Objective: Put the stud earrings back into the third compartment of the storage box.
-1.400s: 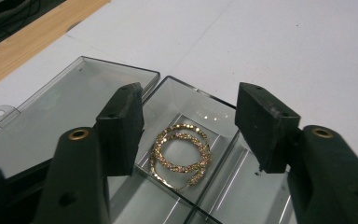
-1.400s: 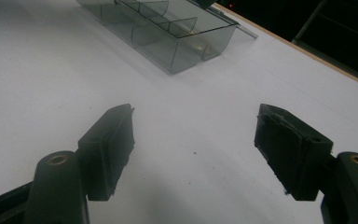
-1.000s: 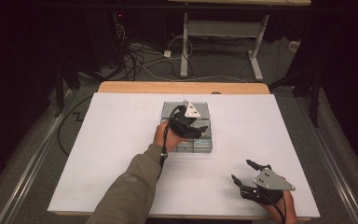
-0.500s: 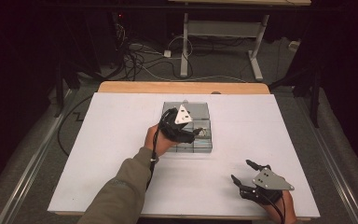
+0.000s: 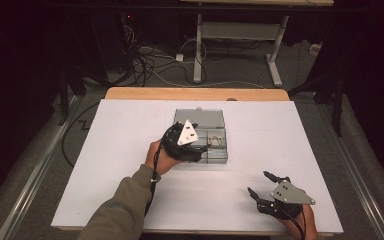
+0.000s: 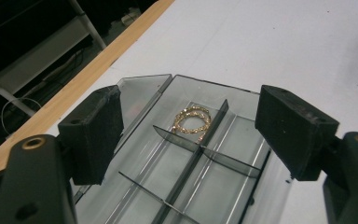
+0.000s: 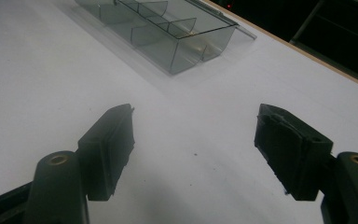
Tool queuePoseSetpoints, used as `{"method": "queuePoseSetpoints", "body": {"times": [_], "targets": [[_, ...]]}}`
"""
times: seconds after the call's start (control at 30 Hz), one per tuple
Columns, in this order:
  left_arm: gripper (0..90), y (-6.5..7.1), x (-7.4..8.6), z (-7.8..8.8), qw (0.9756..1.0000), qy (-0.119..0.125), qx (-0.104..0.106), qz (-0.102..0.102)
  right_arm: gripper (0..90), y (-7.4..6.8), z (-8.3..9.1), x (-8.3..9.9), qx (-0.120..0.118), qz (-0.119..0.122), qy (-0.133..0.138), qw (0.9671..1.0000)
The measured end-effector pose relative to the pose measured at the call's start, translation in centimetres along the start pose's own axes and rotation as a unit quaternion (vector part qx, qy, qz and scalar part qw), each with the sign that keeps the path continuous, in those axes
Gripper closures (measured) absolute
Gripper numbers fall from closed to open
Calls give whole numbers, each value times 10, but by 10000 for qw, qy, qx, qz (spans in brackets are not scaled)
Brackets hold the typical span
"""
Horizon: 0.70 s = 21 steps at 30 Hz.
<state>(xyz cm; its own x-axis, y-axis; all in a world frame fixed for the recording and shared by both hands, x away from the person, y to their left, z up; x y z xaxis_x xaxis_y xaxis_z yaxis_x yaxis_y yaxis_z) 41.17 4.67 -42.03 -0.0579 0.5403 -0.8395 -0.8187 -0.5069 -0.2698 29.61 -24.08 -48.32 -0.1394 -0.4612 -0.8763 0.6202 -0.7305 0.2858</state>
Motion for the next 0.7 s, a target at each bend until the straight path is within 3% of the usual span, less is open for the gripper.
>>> {"method": "queuePoseSetpoints", "body": {"times": [0.13,0.33,0.7], "targets": [[211,7,3,9,9998,41,-52,-184,285,0,0,0,10,10,-12,10000],[211,14,8,22,9995,201,-79,-214,285,0,-1,0,13,17,-20,10000],[211,24,28,43,9988,182,-253,-384,285,0,0,0,39,0,7,10000]]}}
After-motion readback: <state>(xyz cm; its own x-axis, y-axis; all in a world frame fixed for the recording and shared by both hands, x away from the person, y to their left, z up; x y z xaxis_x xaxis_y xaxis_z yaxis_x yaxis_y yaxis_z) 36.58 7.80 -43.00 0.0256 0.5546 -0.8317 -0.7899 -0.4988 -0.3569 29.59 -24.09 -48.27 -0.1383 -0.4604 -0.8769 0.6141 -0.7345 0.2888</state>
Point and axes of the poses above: each handheld gripper's, and its own axes: z roughly backward along the jaws, x roughly out of its underside, y roughly to its right, the point moved 3 cm from there along -z, roughly forward along the jaws, and after that the axes turned 3 degrees about y, right-handed, at the moved point
